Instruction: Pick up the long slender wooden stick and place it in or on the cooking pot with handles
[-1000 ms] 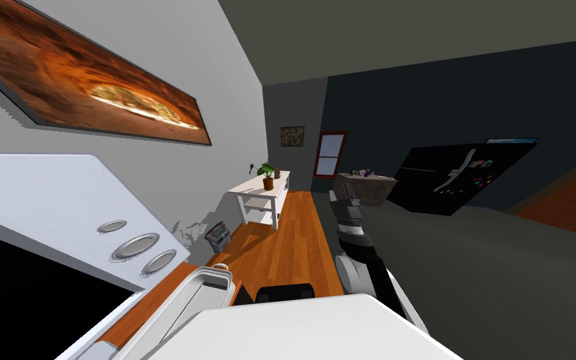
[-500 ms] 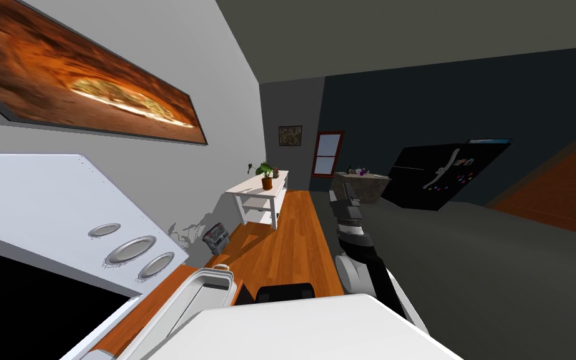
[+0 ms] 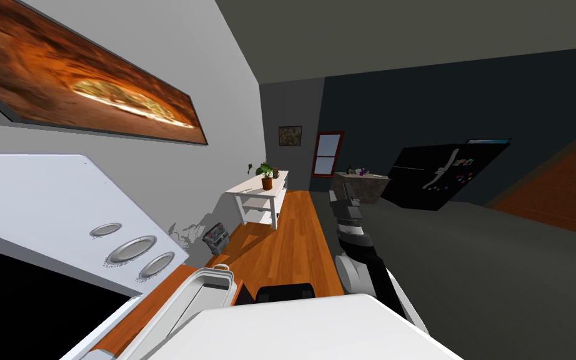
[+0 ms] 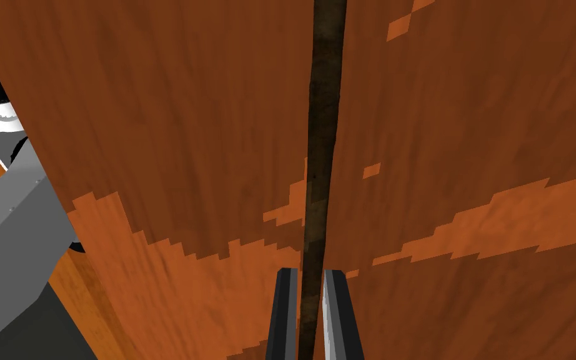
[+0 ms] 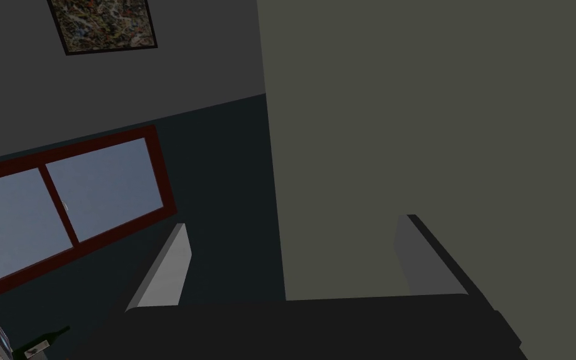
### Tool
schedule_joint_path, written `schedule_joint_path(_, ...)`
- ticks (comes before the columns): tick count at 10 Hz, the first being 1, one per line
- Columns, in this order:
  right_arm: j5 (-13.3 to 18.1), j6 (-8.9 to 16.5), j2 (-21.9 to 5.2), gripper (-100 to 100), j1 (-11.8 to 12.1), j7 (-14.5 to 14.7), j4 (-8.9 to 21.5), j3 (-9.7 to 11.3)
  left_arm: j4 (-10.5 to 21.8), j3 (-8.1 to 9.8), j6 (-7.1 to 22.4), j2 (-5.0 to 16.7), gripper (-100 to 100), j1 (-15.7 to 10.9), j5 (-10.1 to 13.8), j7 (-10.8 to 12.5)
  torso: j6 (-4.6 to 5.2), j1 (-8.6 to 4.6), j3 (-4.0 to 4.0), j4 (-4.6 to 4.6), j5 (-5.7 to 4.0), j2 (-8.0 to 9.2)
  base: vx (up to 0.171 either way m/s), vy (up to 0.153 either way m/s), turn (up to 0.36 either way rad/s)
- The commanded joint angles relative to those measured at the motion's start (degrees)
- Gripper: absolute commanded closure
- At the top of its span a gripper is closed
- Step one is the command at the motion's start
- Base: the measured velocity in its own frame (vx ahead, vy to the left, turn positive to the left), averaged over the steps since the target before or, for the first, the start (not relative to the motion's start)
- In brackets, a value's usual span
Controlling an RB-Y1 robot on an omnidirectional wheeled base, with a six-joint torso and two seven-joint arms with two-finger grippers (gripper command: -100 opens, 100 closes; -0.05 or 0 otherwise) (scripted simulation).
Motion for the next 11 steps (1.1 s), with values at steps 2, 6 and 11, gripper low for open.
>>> schedule_joint_path(2,0.0,0.0,0.0,0,0.0,0.0,0.0,0.0,-1.6,0.16,-0.2,0.7,100,1.1,-0.4,1.0,0.0,0.0,0.0,0.0,0.0,0.0,0.009,-0.009,0.038)
schedule_joint_path(6,0.0,0.0,0.0,0,0.0,0.0,0.0,0.0,-1.5,1.38,-1.9,2.0,100,1.8,-0.7,0.6,-0.04,-0.18,-0.08,-0.04,-0.07,-0.12,0.025,-0.031,0.065)
schedule_joint_path(11,0.0,0.0,0.0,0,0.0,0.0,0.0,0.0,-0.9,5.94,-3.7,6.9,100,5.8,-2.7,5.9,-0.13,-0.97,-0.24,-0.12,-0.2,-0.38,0.083,-0.154,0.086)
